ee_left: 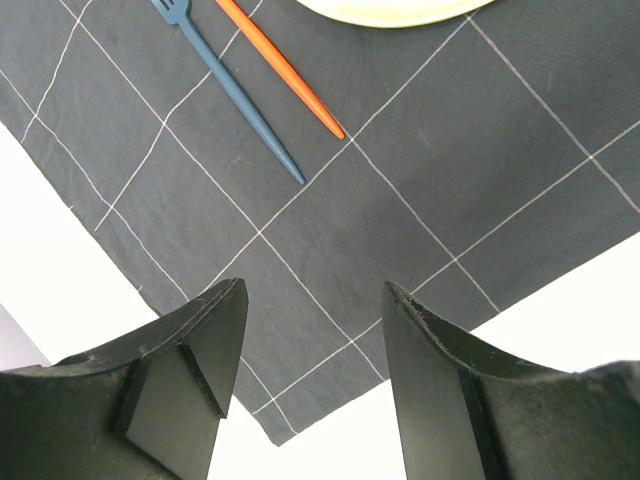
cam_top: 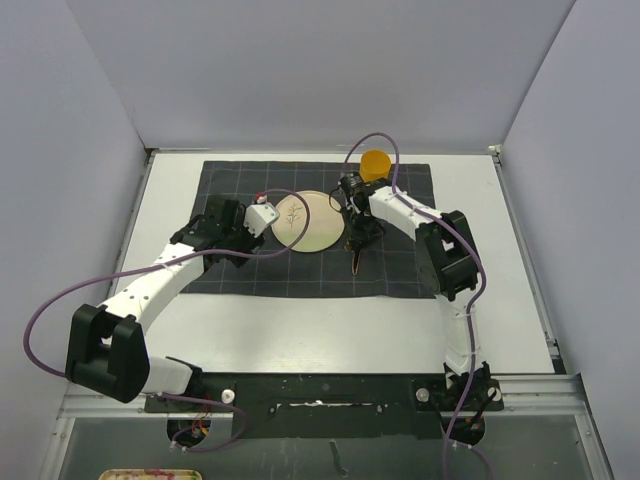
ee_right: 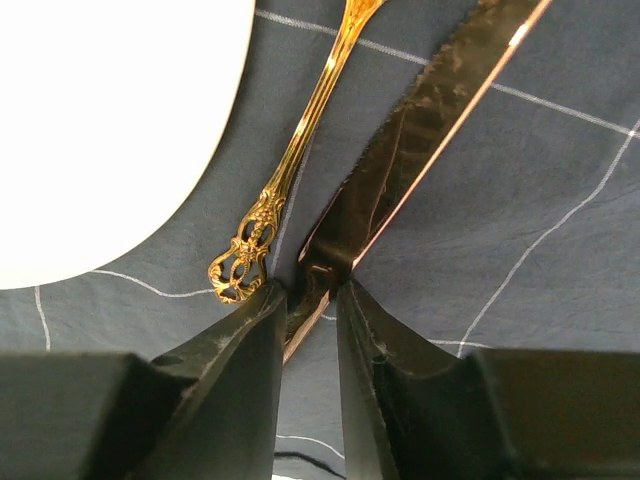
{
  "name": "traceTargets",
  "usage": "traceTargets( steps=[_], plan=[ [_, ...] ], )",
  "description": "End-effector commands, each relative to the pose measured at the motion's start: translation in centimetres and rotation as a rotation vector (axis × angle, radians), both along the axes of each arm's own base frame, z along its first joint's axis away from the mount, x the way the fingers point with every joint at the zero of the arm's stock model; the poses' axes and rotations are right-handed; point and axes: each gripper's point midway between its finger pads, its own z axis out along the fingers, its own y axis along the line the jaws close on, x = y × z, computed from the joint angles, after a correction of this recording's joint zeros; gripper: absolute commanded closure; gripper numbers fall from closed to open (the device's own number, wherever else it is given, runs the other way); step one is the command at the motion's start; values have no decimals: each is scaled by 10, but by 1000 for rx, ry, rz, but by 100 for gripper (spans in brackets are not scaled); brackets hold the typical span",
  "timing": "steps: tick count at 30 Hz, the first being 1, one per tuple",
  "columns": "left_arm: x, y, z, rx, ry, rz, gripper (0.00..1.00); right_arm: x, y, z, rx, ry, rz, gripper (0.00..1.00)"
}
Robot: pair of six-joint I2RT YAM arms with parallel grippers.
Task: Set the dinner table for one person
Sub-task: Adjust the knife on the napkin.
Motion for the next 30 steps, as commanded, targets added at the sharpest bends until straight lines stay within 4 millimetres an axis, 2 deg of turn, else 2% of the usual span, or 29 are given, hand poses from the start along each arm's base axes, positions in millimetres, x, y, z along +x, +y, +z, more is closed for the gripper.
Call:
traceTargets(
  steps=[1,3,6,19,23,26,30],
  plan=[
    [5,-4,1,-3,-17,-17,45,-6,-1,-15,-27,20,7,80],
    [4,-4,-1,0,-10,-18,45,-8,-3,-14,-30,20,8,85],
    [4,-3,-3,4,-4,-20,45,-10,-7,-11,-29,16,7,89],
    [2,-4,-4,7,17,-23,45,-17,-18,0,-17,-4,1,90],
    [1,-4,-6,10,23,-22,45,-20,-25,1,-10,-6,-12,94],
    [1,-4,-6,10,24,-23,52,-22,-32,3,-4,-11,-25,100],
    [2,-6,-5,-1,19,-24,55,-26,-40,8,3,-29,-32,100]
  ],
)
